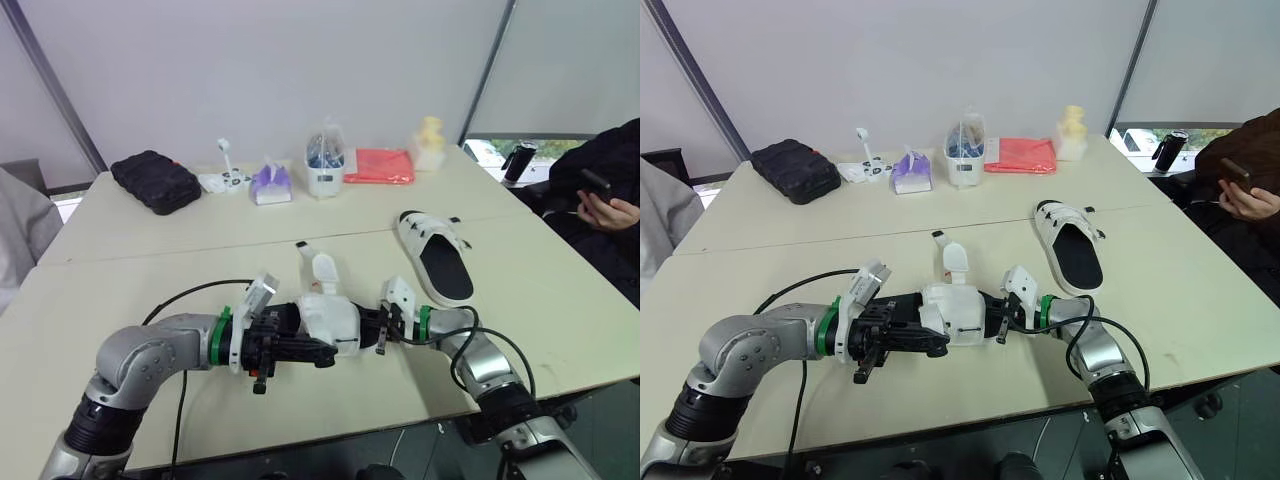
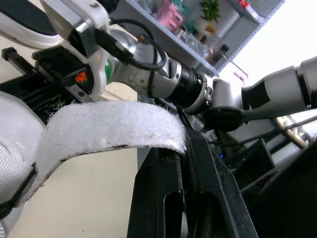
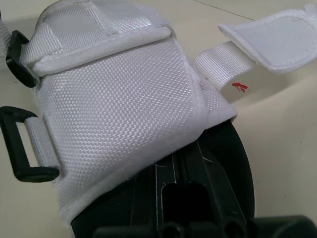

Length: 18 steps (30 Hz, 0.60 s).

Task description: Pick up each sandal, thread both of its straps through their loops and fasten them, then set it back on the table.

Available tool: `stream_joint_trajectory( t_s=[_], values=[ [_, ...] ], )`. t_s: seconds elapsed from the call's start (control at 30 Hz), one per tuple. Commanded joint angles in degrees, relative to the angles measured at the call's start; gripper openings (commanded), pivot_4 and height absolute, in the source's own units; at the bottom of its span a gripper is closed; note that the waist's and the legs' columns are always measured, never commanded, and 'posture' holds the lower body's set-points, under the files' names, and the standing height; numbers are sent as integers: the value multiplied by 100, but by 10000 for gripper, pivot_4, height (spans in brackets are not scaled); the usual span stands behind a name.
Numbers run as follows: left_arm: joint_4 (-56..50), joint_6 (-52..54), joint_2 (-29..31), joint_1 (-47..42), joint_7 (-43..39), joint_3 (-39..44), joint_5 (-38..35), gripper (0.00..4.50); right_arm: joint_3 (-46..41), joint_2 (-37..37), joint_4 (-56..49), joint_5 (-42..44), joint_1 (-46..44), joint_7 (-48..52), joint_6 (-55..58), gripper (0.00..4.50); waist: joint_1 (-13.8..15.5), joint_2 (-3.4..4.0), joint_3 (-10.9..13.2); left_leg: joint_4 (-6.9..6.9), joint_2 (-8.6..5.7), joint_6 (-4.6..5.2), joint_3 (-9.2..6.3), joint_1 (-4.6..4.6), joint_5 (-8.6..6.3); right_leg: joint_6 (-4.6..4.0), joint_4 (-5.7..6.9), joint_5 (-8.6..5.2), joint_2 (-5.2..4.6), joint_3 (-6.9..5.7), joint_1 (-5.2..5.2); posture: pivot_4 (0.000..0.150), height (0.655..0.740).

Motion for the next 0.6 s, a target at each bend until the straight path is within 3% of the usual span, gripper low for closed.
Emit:
stream_joint_trajectory(
  t_s=[0.03, 0.17, 0.27, 0.4, 0.53, 0.6],
  values=[
    [344, 11, -236, -328, 365, 372, -212, 176, 212, 47, 365, -297, 134, -70, 110, 0, -12, 0, 0, 2, 0, -1, 1, 0, 0, -1, -1, 1, 0, 0, 0, 1500, 7400],
    [1107, 178, -650, -303, 911, 643, -267, 176, 228, 93, 383, -304, 138, -104, 84, 0, -13, 0, 0, -4, -1, -1, 1, 3, 1, -1, 0, 1, -1, 2, -2, 1500, 7400],
    [1246, 289, -806, -378, 986, 753, -384, 9852, 225, 97, 375, -304, 160, -114, 76, 0, -14, -1, -1, -4, 0, -2, 1, 3, 1, -1, 1, 2, 0, 1, -1, 1500, 7400],
    [1219, 247, -731, -565, 908, 880, -372, 29705, 216, 106, 375, -300, 162, -139, 82, 0, -15, -2, -1, -1, -1, -3, 1, 3, 1, -1, 1, 2, -1, 1, 1, 1500, 7400],
    [1137, -193, -320, -886, 634, 926, -13, 29705, 202, 109, 383, -299, 165, -161, 80, 0, -21, -1, -1, -4, 0, -4, 1, 6, 2, -1, 2, 2, 0, 1, 0, 1500, 7400],
    [1215, -797, -68, -1108, 494, 759, 543, 29705, 196, 105, 369, -293, 181, -163, 82, 0, -20, 0, -2, -6, 0, -5, 2, 7, 2, -1, 2, 2, -1, 1, 1, 1500, 7400]
  ],
)
